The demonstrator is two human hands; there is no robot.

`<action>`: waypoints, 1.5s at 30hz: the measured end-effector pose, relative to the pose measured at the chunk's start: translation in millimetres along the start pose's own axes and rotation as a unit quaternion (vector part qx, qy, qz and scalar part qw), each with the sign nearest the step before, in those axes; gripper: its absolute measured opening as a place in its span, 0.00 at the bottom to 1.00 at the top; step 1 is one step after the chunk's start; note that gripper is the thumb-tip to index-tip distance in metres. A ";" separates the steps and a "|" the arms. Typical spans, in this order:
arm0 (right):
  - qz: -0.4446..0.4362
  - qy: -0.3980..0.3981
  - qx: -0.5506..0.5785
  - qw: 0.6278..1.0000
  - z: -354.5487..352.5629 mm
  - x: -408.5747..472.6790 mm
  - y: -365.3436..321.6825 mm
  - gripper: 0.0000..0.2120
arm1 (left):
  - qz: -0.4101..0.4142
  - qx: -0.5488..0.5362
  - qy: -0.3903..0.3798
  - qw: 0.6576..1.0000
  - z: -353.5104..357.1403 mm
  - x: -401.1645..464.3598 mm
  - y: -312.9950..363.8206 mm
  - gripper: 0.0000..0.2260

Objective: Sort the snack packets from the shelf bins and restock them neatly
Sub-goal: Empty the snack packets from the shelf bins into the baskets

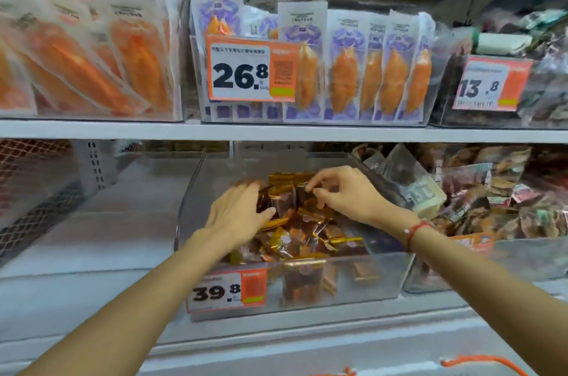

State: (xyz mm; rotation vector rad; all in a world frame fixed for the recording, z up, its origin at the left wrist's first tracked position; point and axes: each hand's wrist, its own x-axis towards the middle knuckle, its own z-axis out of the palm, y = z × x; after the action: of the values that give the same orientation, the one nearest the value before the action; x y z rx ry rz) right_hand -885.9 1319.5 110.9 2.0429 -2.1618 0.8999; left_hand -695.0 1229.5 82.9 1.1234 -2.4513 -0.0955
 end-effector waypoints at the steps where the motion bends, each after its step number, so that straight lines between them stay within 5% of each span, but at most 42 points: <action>1: 0.009 -0.017 -0.030 0.999 5.1 17.3 6.7 0.10 | -0.014 -0.002 -0.013 1.000 8.1 12.0 -1.2 0.26; 4: 0.028 -0.114 -0.185 0.976 28.1 62.2 28.3 0.24 | -0.046 -0.025 -0.054 0.997 34.3 46.5 -5.4 0.31; 9: 0.040 -0.122 -0.251 0.959 68.1 93.3 64.2 0.37 | -0.036 0.000 -0.090 0.995 58.7 92.9 -5.3 0.40; 14: 0.039 -0.168 -0.317 0.933 72.7 88.8 69.9 0.32 | -0.026 0.123 -0.136 0.983 70.7 112.3 -9.1 0.48; 23: 0.029 -0.176 -0.232 0.956 55.8 50.2 60.5 0.24 | 0.058 0.155 -0.141 0.976 51.5 70.3 9.7 0.31; 31: -0.022 -0.046 -0.098 0.994 -11.5 -21.5 25.2 0.22 | 0.111 0.224 0.019 0.968 -16.6 7.5 1.0 0.29; 37: -0.065 0.027 0.001 0.998 -60.5 -88.0 -20.3 0.22 | 0.228 0.075 0.219 0.946 -51.6 -37.8 18.6 0.30; 45: -0.016 0.067 0.116 0.991 -92.6 -218.2 -53.7 0.19 | 0.234 -0.048 0.273 0.932 -66.9 -148.4 61.7 0.28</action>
State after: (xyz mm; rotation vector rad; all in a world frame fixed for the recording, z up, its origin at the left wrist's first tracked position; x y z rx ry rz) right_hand -839.8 1557.9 120.1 2.0360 -2.0347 1.2985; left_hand -625.5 1387.7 104.3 0.4155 -2.1009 0.2142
